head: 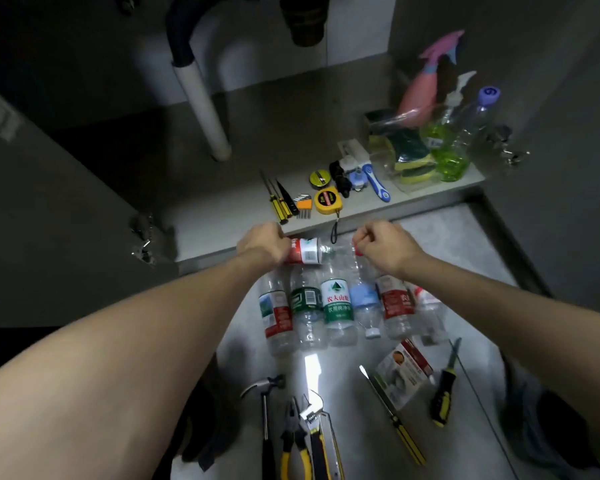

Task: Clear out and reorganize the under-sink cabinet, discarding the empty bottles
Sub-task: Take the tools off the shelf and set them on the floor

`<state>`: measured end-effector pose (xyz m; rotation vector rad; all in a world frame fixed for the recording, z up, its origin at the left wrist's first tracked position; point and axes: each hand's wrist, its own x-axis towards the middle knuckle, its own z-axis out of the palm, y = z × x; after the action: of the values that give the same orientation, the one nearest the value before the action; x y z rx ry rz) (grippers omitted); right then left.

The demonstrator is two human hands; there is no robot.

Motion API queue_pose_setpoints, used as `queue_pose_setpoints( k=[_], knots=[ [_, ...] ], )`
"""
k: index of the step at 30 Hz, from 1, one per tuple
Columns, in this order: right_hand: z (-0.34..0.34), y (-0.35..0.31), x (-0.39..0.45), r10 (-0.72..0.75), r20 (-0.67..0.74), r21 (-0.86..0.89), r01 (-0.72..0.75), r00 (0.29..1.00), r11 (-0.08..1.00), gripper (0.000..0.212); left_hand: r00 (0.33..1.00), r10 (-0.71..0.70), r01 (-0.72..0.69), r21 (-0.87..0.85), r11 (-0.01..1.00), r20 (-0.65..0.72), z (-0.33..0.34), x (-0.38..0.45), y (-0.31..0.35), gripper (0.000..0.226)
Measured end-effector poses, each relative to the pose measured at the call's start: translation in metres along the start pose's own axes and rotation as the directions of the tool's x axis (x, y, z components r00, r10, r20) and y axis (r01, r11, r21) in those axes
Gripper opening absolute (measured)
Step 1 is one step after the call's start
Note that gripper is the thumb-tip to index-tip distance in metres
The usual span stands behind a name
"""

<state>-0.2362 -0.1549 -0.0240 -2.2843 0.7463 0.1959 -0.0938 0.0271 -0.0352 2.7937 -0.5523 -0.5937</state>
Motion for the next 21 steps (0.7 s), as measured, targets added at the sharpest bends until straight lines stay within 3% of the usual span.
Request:
queue_pose_setpoints(
  k=[7, 12, 14, 17, 21],
  knots=[
    [0.005, -0.041, 0.06, -0.146, 0.108, -0.161, 0.162, 0.983, 0.973, 0.015, 0.974, -0.193, 0.185, -0.076, 0.98, -0.114, -0.008, 0.089, -0.007, 0.026],
    [0.02, -0.057, 0.102, -0.176, -0.03, -0.248, 0.164, 0.984, 0.955, 0.012, 0.958, -0.267, 0.253, -0.128, 0.959, -0.108, 0.007, 0.123, -0.013, 0.035],
    [0.024, -0.057, 0.117, -0.192, -0.1, -0.323, 0.151, 0.976, 0.934, 0.029, 0.955, -0.277, 0.262, -0.135, 0.956, -0.109, 0.009, 0.131, -0.015, 0.028],
    [0.029, -0.052, 0.131, -0.172, -0.07, -0.456, 0.122, 0.983, 0.882, 0.056, 0.957, -0.274, 0.259, -0.145, 0.955, -0.096, 0.009, 0.134, -0.019, 0.026],
    [0.036, -0.046, 0.141, -0.171, -0.027, -0.527, 0.131, 0.985, 0.84, 0.066, 0.946, -0.286, 0.245, -0.243, 0.938, -0.15, 0.008, 0.128, -0.03, 0.023]
  ],
)
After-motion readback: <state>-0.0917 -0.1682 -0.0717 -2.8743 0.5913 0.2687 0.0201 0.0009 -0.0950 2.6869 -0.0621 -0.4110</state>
